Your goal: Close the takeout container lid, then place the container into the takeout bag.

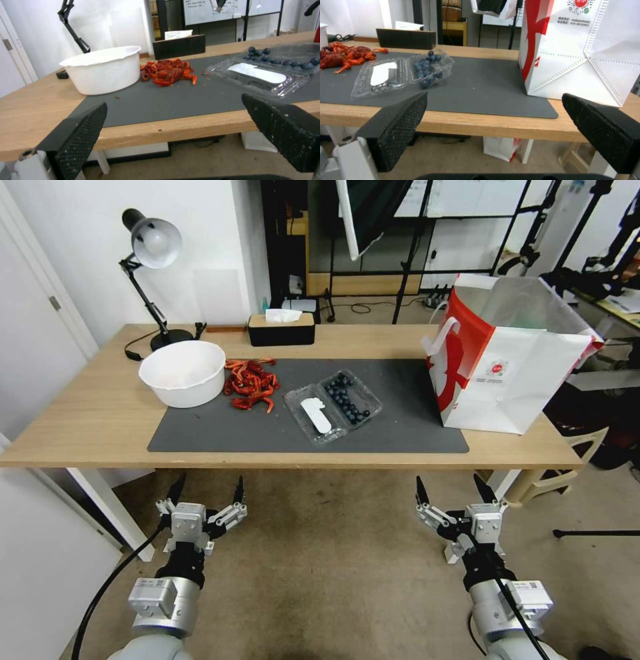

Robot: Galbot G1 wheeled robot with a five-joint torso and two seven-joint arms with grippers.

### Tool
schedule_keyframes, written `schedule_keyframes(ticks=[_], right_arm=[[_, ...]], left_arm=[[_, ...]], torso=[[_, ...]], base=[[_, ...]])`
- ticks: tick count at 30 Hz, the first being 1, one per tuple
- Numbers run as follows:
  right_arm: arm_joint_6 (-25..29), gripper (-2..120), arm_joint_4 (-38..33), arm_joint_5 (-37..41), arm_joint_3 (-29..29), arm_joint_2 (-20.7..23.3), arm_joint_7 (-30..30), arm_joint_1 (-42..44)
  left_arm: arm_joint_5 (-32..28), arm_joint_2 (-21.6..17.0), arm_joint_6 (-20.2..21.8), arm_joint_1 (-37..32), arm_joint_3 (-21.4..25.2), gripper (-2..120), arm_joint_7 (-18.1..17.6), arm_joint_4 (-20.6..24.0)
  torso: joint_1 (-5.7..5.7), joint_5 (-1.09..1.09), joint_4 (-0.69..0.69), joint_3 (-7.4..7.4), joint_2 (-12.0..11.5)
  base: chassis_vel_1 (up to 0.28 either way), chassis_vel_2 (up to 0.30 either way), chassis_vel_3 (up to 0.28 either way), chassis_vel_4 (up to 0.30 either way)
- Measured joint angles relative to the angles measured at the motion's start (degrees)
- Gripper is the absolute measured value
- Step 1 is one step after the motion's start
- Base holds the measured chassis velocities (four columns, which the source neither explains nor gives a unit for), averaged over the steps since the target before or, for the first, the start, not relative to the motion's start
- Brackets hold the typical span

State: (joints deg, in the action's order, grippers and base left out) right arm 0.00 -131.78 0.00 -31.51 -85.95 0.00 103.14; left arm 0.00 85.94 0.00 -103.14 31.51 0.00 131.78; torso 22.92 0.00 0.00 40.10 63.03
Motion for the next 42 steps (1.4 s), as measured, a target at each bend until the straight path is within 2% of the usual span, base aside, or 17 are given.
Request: schedule_keyframes(ticks=[13,15,17,19,20,22,25,42], right_arm=[[0.0,100,0.2,-0.6,0.4,-0.2,-0.5,0.1],[0.0,100,0.7,-1.8,1.2,-0.7,-1.3,0.3],[-0.1,100,2.9,-6.6,4.4,-2.6,-4.7,1.4],[-0.2,100,3.5,-7.9,5.4,-3.1,-5.6,1.6],[-0.3,100,5.3,-12.0,8.2,-4.7,-8.5,2.5],[-0.5,100,6.9,-15.4,10.6,-6.0,-10.9,3.2],[-0.5,100,7.2,-16.2,11.0,-6.2,-11.4,3.3],[-0.3,100,5.2,-14.9,9.7,-6.2,-11.5,3.0]], left_arm=[[-0.8,-0.2,0.6,0.0,-0.6,100,-0.6,0.2],[-2.2,-0.6,1.8,0.1,-1.8,100,-1.6,0.7],[-7.8,-2.1,6.7,0.6,-6.6,100,-5.6,3.0],[-9.3,-2.5,8.0,0.7,-8.0,100,-6.7,3.6],[-12.1,-3.2,10.1,0.9,-10.3,100,-8.4,4.6],[-13.2,-3.3,10.2,0.9,-11.4,100,-8.4,4.7],[-13.3,-3.3,10.1,0.9,-11.7,100,-8.3,4.7],[-12.5,-3.7,9.2,0.7,-10.7,100,-6.9,3.6]], torso=[[0.00,-0.01,0.01,0.00,0.0],[0.00,-0.03,0.02,0.00,0.0],[0.00,0.00,0.00,0.00,0.0],[0.00,-0.01,0.00,0.00,0.0],[0.00,0.01,-0.01,0.00,0.0],[0.00,0.00,0.00,0.00,0.0],[0.00,-0.02,0.00,0.00,0.0],[0.00,0.00,0.00,0.00,0.0]], base=[[0.000,0.000,0.000,0.000],[0.000,0.000,0.000,0.000],[0.000,0.000,0.000,0.000],[0.000,0.000,0.000,0.000],[0.000,0.000,0.000,0.000],[0.000,0.000,0.000,0.000],[0.000,0.000,0.000,0.000],[0.000,0.000,0.000,0.000]])
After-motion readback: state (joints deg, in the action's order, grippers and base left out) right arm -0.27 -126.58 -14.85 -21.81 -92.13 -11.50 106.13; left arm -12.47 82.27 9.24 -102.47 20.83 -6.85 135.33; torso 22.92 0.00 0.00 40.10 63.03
